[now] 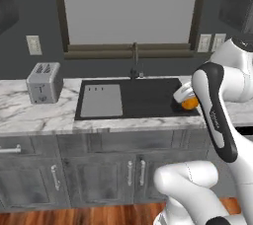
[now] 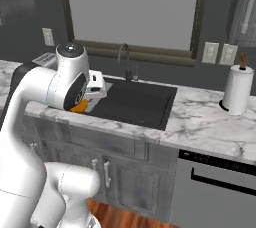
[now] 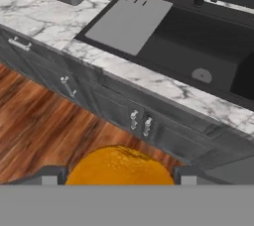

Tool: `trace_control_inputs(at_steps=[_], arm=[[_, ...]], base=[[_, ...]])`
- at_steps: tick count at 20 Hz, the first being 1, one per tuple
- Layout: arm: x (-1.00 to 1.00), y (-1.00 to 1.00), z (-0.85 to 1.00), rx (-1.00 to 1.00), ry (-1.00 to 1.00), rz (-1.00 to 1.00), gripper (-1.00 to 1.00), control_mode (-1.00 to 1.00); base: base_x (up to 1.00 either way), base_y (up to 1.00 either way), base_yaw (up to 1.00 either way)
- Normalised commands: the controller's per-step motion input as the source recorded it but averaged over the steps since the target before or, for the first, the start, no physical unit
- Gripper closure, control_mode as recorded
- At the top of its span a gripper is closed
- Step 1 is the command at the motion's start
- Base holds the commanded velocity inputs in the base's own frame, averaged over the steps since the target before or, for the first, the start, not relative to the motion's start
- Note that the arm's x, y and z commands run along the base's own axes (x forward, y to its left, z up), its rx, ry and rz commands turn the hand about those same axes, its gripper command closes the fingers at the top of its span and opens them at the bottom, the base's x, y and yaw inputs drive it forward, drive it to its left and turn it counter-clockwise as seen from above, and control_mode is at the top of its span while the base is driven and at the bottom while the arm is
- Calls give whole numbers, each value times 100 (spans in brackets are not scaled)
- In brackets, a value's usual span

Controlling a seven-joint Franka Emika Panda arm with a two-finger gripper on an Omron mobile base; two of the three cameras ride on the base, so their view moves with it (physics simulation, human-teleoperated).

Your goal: Pick up both oranges from the fridge and place them inside the tupperware on the counter.

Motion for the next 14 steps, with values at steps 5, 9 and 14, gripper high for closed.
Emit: trace_control_inputs(at_steps=[5, 9, 14], arm=[[0, 0, 0, 0, 0, 0, 100, 100], [0, 0, 0, 0, 0, 0, 100, 100], [0, 0, 0, 0, 0, 0, 100, 100]], base=[[-11, -81, -8], [-1, -26, -2], [0, 0, 30]])
